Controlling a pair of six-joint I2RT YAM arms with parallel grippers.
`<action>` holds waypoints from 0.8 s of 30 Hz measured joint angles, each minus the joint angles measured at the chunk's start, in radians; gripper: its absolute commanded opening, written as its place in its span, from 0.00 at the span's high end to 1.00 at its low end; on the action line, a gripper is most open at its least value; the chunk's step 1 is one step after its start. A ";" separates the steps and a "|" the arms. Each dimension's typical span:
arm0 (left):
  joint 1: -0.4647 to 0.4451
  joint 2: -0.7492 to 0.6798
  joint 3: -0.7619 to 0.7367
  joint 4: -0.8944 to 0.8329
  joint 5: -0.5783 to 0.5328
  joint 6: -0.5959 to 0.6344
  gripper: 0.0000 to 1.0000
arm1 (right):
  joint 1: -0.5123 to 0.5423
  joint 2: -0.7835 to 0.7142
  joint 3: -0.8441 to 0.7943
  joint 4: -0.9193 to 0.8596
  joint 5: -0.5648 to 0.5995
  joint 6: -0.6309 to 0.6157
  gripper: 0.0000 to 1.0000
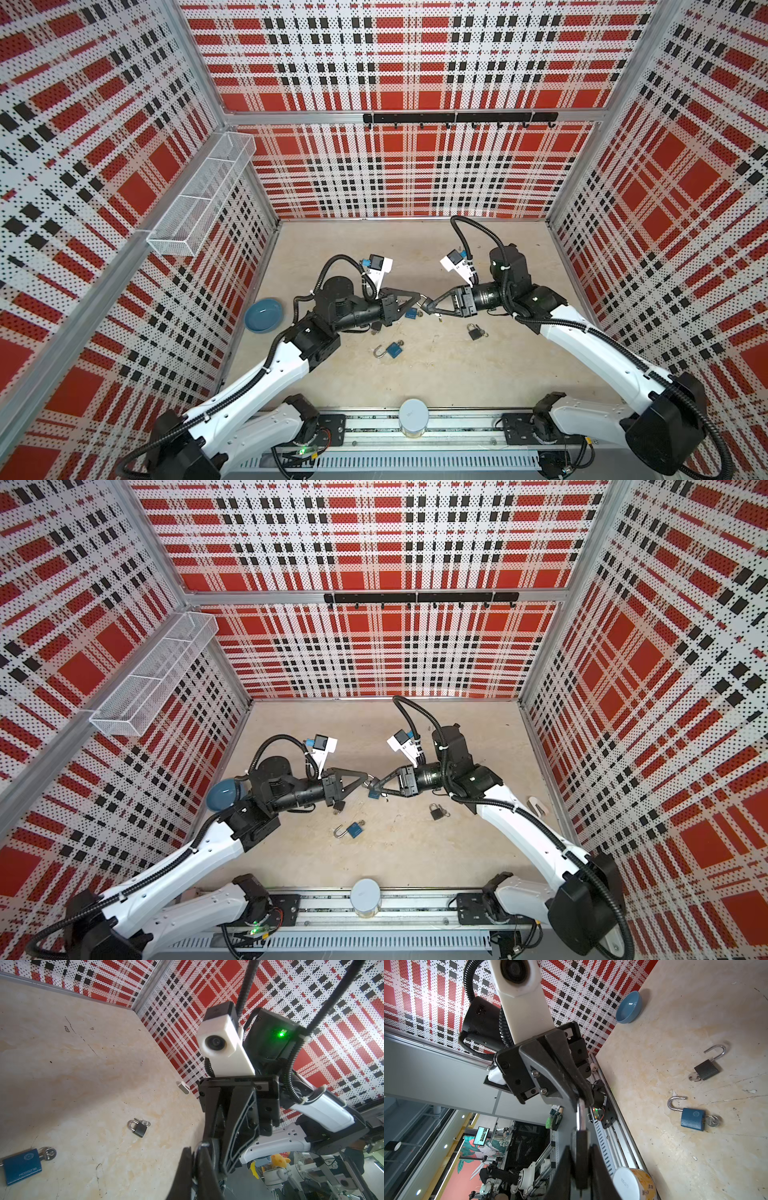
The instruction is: Lock with the key
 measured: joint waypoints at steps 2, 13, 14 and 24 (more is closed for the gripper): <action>0.000 -0.007 -0.003 -0.001 -0.005 -0.002 1.00 | 0.001 0.004 0.000 0.002 -0.002 -0.003 1.00; 0.045 -0.008 -0.006 -0.003 0.040 -0.031 0.97 | 0.029 0.024 0.025 -0.037 0.052 -0.099 1.00; 0.047 -0.007 -0.005 -0.003 0.045 -0.032 0.94 | 0.029 0.024 0.026 -0.040 0.055 -0.101 1.00; 0.051 -0.002 -0.005 0.000 0.084 -0.074 0.82 | 0.046 0.024 0.033 -0.032 0.069 -0.128 1.00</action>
